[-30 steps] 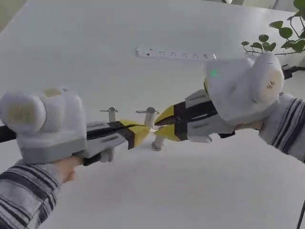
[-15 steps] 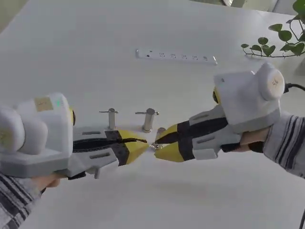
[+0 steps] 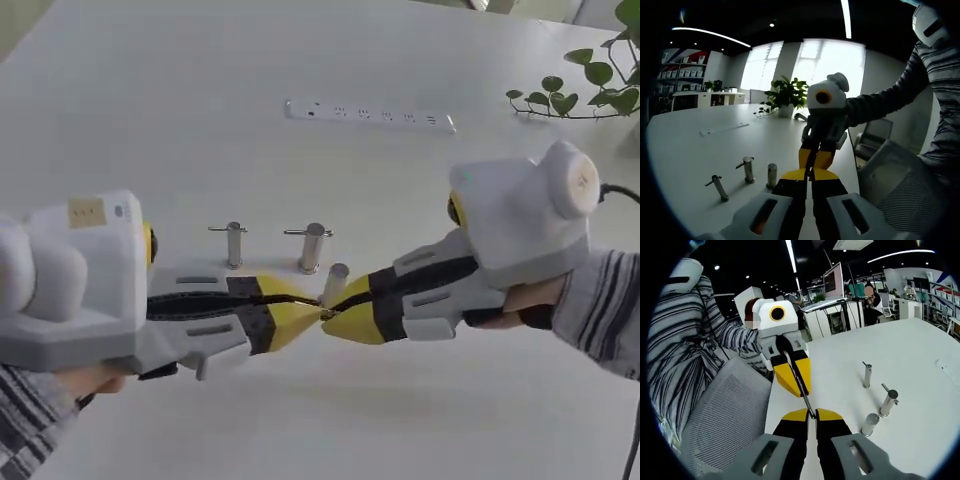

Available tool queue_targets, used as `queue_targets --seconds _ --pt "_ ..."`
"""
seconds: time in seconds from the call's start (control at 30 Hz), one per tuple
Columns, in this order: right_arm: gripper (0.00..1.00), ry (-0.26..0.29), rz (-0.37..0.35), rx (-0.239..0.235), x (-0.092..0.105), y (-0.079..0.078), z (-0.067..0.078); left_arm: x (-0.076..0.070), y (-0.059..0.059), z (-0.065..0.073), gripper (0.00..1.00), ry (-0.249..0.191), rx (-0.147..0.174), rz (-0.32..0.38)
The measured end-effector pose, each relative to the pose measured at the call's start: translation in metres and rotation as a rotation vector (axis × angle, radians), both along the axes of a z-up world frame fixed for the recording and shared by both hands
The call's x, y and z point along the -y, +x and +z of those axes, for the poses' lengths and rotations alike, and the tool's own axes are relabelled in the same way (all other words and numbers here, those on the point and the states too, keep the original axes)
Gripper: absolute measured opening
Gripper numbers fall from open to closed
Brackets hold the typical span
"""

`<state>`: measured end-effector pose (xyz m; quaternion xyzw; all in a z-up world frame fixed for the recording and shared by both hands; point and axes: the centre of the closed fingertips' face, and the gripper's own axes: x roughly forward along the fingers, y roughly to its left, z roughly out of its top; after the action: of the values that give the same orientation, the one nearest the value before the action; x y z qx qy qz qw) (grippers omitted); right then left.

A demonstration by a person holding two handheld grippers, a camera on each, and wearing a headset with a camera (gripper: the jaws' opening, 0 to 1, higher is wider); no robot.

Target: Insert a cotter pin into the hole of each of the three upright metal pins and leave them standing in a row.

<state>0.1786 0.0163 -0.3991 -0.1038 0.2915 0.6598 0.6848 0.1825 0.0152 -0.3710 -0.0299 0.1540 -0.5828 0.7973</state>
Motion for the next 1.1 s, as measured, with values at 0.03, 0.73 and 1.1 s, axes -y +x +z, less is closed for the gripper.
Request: queue_targets --seconds 0.03,0.73,1.1 --pt "0.0 -0.005 0.003 0.007 0.0 0.0 0.0 0.0 0.0 -0.001 0.0 0.004 0.0 0.002" --pt "0.0 -0.126 0.182 0.269 0.009 -0.001 -0.007 0.002 0.0 -0.018 0.01 0.082 0.036 0.027" --pt "0.0 -0.162 0.152 0.324 0.027 0.016 -0.009 -0.002 0.021 -0.028 0.18 0.154 0.114 0.122"
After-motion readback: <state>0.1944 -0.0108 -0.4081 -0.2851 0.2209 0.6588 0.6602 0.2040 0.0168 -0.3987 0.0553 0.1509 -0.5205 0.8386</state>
